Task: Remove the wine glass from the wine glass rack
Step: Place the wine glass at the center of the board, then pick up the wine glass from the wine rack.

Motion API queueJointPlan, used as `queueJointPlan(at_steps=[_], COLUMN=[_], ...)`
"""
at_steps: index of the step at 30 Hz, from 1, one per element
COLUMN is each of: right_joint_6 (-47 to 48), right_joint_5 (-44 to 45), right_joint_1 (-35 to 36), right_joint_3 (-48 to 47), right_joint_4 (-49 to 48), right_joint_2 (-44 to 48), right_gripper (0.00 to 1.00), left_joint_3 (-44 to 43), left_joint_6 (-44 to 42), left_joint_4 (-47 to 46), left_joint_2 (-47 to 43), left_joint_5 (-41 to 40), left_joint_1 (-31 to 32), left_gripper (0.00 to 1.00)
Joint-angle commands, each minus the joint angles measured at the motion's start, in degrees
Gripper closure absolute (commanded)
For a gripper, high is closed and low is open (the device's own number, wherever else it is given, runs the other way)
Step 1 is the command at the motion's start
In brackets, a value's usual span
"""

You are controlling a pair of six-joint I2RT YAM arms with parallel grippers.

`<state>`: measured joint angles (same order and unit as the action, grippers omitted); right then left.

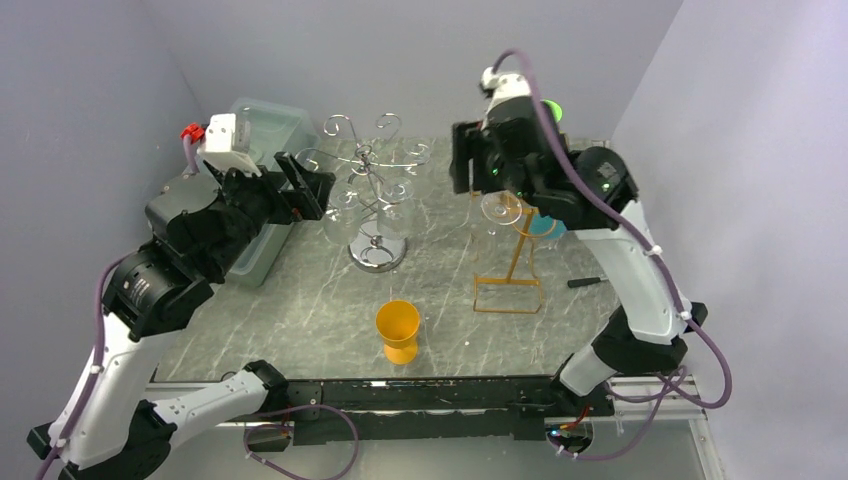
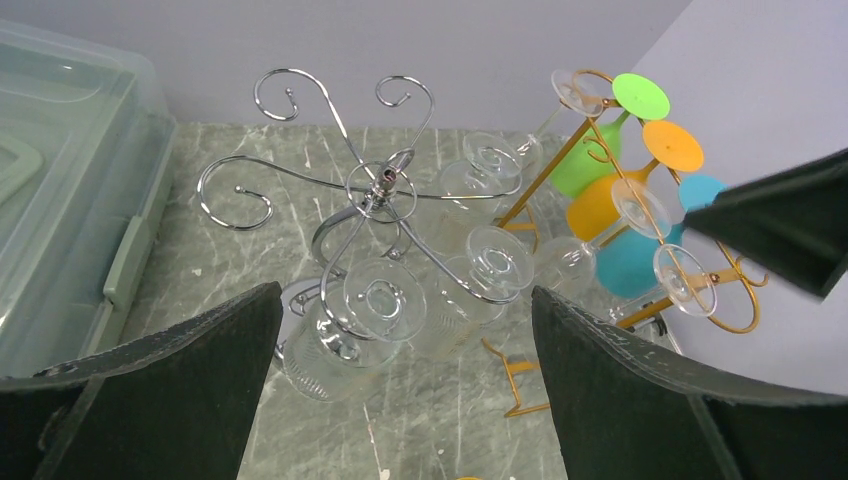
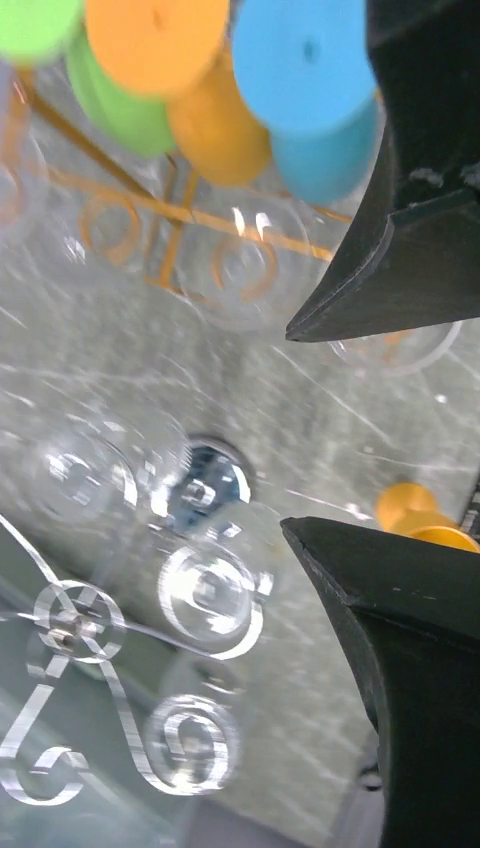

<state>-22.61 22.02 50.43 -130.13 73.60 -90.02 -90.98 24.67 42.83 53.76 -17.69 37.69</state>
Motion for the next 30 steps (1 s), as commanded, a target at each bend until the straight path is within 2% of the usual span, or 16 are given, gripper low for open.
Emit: queueJointPlan(at_steps=[1, 5, 11, 17, 24, 30], right_joint_6=[4.63, 5.21, 4.78, 3.1, -1.02, -7.41], right_joint_5=[5.25, 6.16, -2.5, -18.55, -47.13, -63.76], right_joint_1=[-7.17, -16.99, -32.06, -44.78, -63.12, -69.81], right_joint_3=[-3.73, 1.16, 12.49, 25.04, 38.35, 47.07], right_joint_4=[-5.9, -9.54, -13.79, -19.41, -29.53, -39.58], right_joint_2=[1.38, 4.73, 11.86, 19.95, 24.27, 25.5], right_gripper=[0.31, 0.25, 0.21, 0.23, 0.27, 0.32], left_joint_3=[-2.74, -4.42, -5.92, -6.4, -7.31, -8.15], left_joint_6=[-0.64, -1.14, -1.59, -1.64, -1.21, -1.24], left_joint_4=[-1.52, -0.85, -0.4, -0.4, 0.06, 0.63], left_joint_2=[1.56, 2.76, 4.25, 5.45, 6.81, 7.65], left_joint_5=[1.75, 2.37, 3.61, 4.95, 6.57, 7.01], left_joint_1=[0.09, 0.05, 0.03, 0.1, 0.1, 0.02], left_gripper=[0.01, 0.01, 0.0, 0.01, 0.0, 0.01])
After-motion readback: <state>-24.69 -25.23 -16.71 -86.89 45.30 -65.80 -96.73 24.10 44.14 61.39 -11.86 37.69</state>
